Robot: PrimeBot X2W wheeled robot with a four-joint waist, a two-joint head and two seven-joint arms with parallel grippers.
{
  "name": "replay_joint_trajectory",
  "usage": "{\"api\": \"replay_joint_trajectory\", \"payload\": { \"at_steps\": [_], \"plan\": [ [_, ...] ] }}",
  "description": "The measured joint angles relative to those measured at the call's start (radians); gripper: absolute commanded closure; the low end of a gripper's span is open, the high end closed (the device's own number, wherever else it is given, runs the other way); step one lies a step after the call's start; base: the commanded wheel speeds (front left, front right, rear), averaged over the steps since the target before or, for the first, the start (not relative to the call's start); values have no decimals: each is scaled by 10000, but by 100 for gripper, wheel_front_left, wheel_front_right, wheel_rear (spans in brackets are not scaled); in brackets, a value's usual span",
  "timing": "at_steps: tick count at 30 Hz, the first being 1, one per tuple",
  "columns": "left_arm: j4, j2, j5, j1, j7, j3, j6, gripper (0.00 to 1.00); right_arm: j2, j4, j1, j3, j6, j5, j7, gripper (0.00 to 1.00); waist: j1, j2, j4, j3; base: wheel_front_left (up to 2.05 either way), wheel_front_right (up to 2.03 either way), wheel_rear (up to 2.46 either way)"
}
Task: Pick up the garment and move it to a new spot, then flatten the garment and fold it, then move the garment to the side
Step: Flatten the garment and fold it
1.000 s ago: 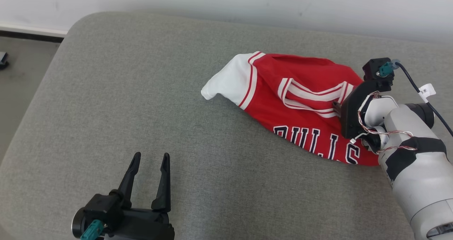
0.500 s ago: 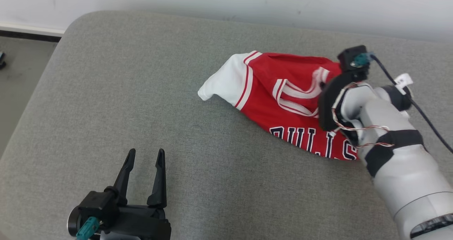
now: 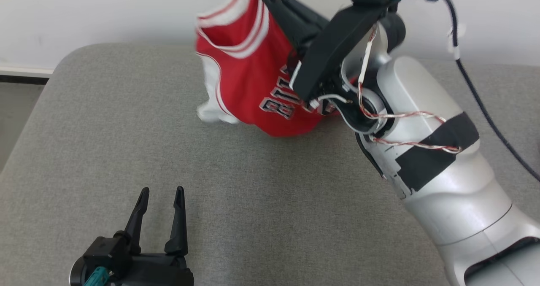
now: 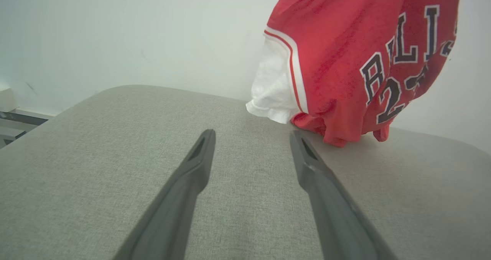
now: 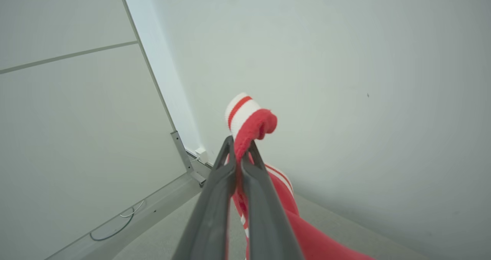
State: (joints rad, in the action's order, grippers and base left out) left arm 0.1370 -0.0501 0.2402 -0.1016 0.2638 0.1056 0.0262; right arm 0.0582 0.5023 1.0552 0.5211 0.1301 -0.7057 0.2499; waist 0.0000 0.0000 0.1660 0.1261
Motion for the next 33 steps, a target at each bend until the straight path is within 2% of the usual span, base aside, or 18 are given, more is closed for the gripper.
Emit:
{"api": "replay_joint_trajectory", "payload": {
  "at_steps": [5,9,10,14,20,28,33],
  "plan": [
    [2,0,0,12,0,-29,8,0,-67,-652,922,-82,0,-646,-1490,100,-1,0,-172,-121,0,0,0],
    [21,-2,2,33,0,-40,13,0,-75,-90,1201,-504,0,-1661,-2832,100,0,0,-270,-162,0,0,0],
    [13,0,2,51,2,-71,12,0,-71,765,1192,-537,0,-1421,-2842,100,-1,0,-355,-165,0,0,0],
    [-6,0,2,86,0,-121,17,0,-21,2382,320,-809,0,-510,-2493,100,0,0,-546,-146,0,0,0],
    [0,2,4,98,0,-132,23,0,1306,3789,-1723,-1889,0,1024,-2778,100,0,0,-824,-130,0,0,0],
    [29,2,4,231,0,-209,59,0,2008,3858,-3761,-4257,0,2238,-3026,100,-1,0,-1253,-231,0,0,0],
    [67,0,29,230,2,-169,82,0,1791,3060,-4922,-5572,0,3127,-2366,100,-1,0,-1375,-326,0,0,0]
  ]
}}
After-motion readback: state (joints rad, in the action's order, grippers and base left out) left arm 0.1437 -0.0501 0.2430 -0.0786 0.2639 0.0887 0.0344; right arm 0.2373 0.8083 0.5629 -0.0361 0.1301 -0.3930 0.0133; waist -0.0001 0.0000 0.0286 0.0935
